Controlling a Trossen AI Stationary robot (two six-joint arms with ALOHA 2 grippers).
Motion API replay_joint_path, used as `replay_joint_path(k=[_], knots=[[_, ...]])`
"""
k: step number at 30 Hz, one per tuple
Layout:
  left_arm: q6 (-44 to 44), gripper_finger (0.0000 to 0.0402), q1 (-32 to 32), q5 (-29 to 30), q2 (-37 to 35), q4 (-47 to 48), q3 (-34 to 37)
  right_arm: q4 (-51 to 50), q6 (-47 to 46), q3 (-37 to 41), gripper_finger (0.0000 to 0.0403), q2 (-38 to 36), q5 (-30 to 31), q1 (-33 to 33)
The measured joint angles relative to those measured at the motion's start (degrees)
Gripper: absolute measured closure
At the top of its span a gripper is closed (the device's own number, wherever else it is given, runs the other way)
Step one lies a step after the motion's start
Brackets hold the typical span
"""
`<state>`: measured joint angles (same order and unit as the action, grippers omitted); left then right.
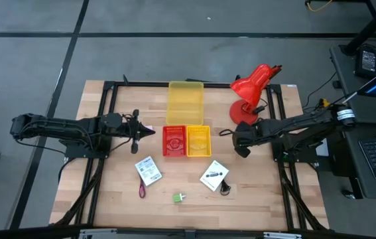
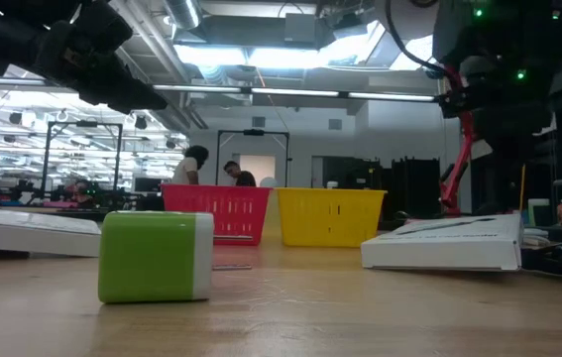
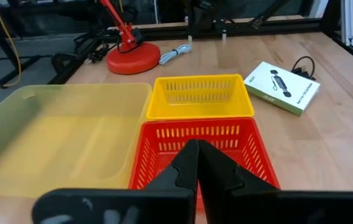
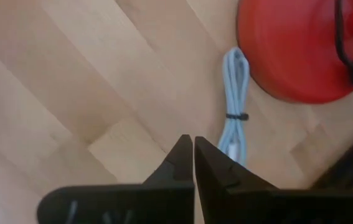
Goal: Pick and place items into bin
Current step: Put the blue charger cable into the yellow bin
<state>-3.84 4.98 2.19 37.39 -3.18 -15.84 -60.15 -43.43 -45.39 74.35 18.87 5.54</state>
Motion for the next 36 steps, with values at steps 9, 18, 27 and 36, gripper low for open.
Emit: replay_joint_path(k=[9, 18, 27, 36], knots=[[-1.0, 0.0398, 0.0, 1.4, 0.0, 0.0, 0.0, -0.4, -3.3, 0.0, 0.0363, 0.0, 0.0, 0.0], [-1.0, 0.0398, 0.0, 1.4, 0.0, 0.0, 0.0, -0.4, -6.1, 0.0, 0.0252, 0.0, 0.0, 0.0], [-1.0, 0.0398, 0.0, 1.4, 0.0, 0.0, 0.0, -0.5, -7.4, 0.0, 0.0191, 0.8, -0.5, -3.3], [-1.0, 0.0398, 0.0, 1.4, 0.0, 0.0, 0.0, 0.2, -7.0, 0.0, 0.0197, 7.6, -1.0, -8.3]])
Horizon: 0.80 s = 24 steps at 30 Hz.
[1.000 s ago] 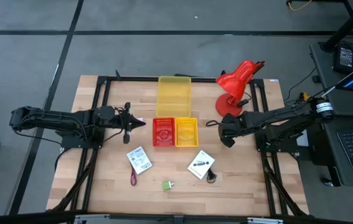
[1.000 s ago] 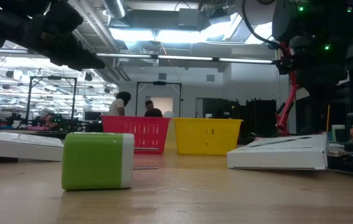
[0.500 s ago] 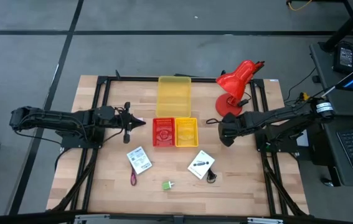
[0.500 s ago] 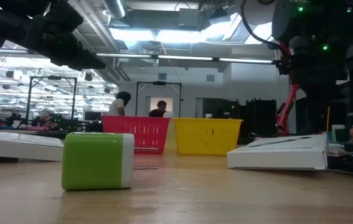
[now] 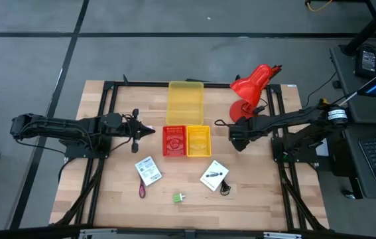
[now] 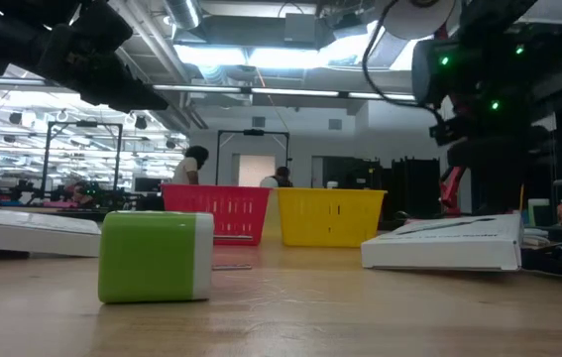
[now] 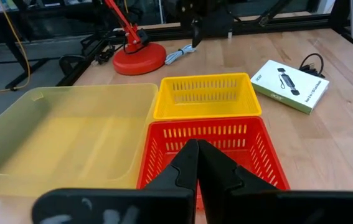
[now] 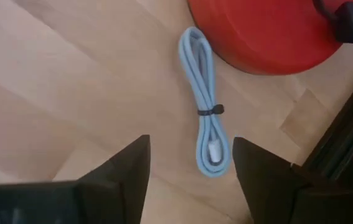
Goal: Pick and place items into bin
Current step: Put the blue charger cable into the yellow bin
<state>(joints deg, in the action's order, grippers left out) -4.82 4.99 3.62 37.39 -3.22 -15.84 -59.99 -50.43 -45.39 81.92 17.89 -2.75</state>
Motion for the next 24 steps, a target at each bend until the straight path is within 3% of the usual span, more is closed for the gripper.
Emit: replay_joint_path(k=[11, 24], knots=[[0.0, 0.0398, 0.0, 0.0, 0.0, 0.0, 0.0, 3.3, 6.1, 0.0, 0.0198, 5.6, -1.6, -5.0], [0.0, 0.0398, 0.0, 0.0, 0.0, 0.0, 0.0, 6.7, 10.2, 1.5, 0.0199, 6.5, -4.2, -10.5]])
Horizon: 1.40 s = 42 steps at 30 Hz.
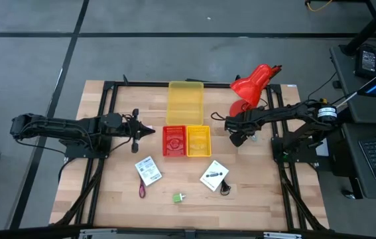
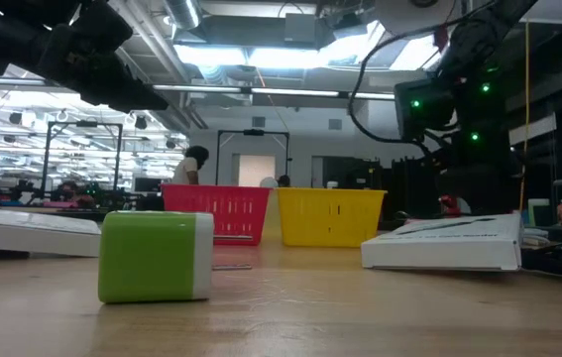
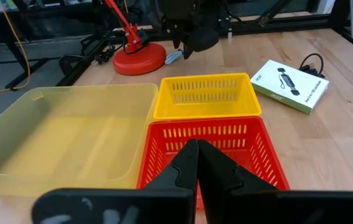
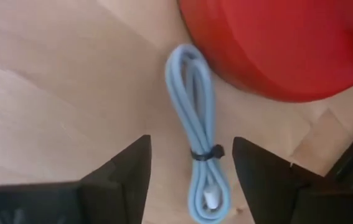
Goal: Pick and place items into bin
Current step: Put the blue charger cable into the yellow bin
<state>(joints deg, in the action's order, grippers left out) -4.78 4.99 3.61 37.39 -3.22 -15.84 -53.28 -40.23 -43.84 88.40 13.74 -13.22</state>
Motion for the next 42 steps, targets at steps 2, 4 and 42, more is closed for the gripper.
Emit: replay_joint_path(k=[2, 4, 42], knots=[[0.0, 0.0398, 0.0, 0.0, 0.0, 0.0, 0.0, 0.6, 0.2, 0.7, 0.0199, 0.0, -2.0, -0.9], [0.0, 0.0398, 0.0, 0.0, 0.0, 0.0, 0.0, 2.1, 0.5, 1.5, 0.0199, 0.0, -2.5, -1.4], [-0.3, 0.0398, 0.0, 0.0, 0.0, 0.0, 0.0, 5.2, 1.8, 2.2, 0.0392, -0.9, -7.4, -1.2]])
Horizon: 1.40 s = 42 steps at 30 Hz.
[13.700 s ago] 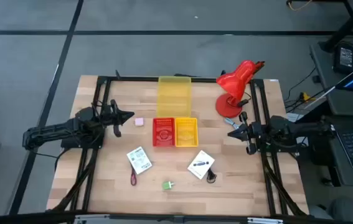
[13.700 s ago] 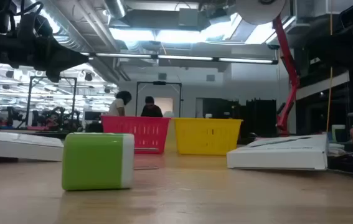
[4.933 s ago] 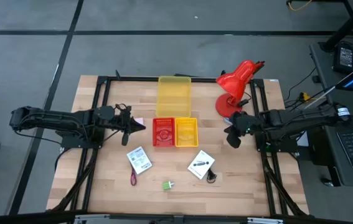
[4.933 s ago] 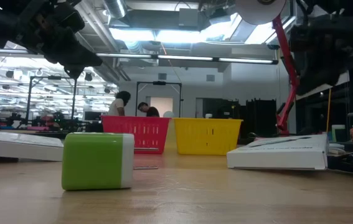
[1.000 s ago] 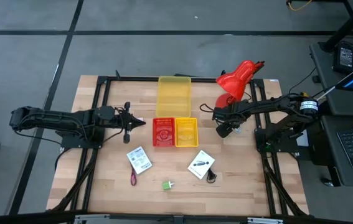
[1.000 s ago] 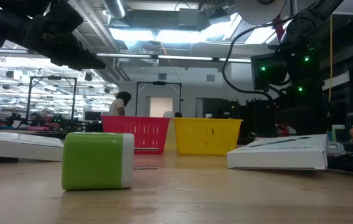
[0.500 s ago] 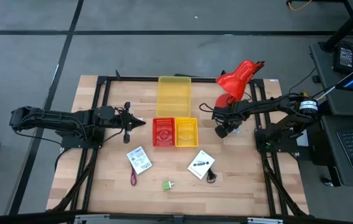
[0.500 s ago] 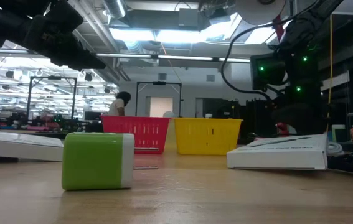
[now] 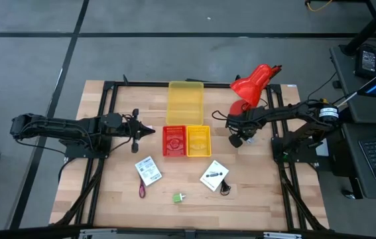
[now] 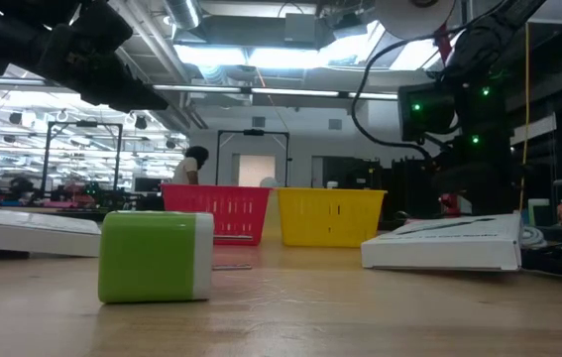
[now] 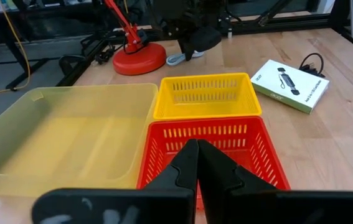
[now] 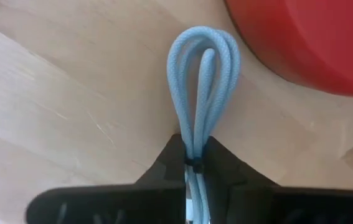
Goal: Pick and place items into bin
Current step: Put the blue charger cable into the yellow bin
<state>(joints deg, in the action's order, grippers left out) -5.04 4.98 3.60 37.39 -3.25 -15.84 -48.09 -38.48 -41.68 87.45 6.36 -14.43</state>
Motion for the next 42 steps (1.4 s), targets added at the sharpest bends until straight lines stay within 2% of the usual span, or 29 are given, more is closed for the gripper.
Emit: replay_joint_path(k=[15, 24, 30, 34, 38, 42], knots=[[-0.2, 0.0398, 0.0, -0.2, 0.0, -3.1, 0.0, 2.2, -1.6, -1.9, 0.0392, -0.8, 2.4, 11.4], [-0.2, 0.0398, 0.0, -1.2, 0.0, -3.8, 0.0, 2.1, -1.5, -7.7, 0.0392, -0.9, 7.8, 17.2], [-0.1, 0.0398, 0.0, -4.7, 0.0, -6.0, 0.0, 3.7, 4.5, -11.3, 0.0392, -1.1, 12.1, 21.0], [-0.1, 0.0398, 0.0, -6.6, 0.0, -6.0, 0.0, 9.9, 8.2, -11.5, 0.0392, -3.9, 12.1, 23.0], [0.7, 0.0398, 0.0, -6.7, 0.0, -6.0, 0.0, 11.9, 10.6, -11.4, 0.0392, -9.4, 12.5, 24.1], [2.7, 0.0398, 0.0, -6.7, -0.3, -6.1, 0.0, 13.9, 13.4, -11.4, 0.0392, -14.3, 16.7, 25.5]])
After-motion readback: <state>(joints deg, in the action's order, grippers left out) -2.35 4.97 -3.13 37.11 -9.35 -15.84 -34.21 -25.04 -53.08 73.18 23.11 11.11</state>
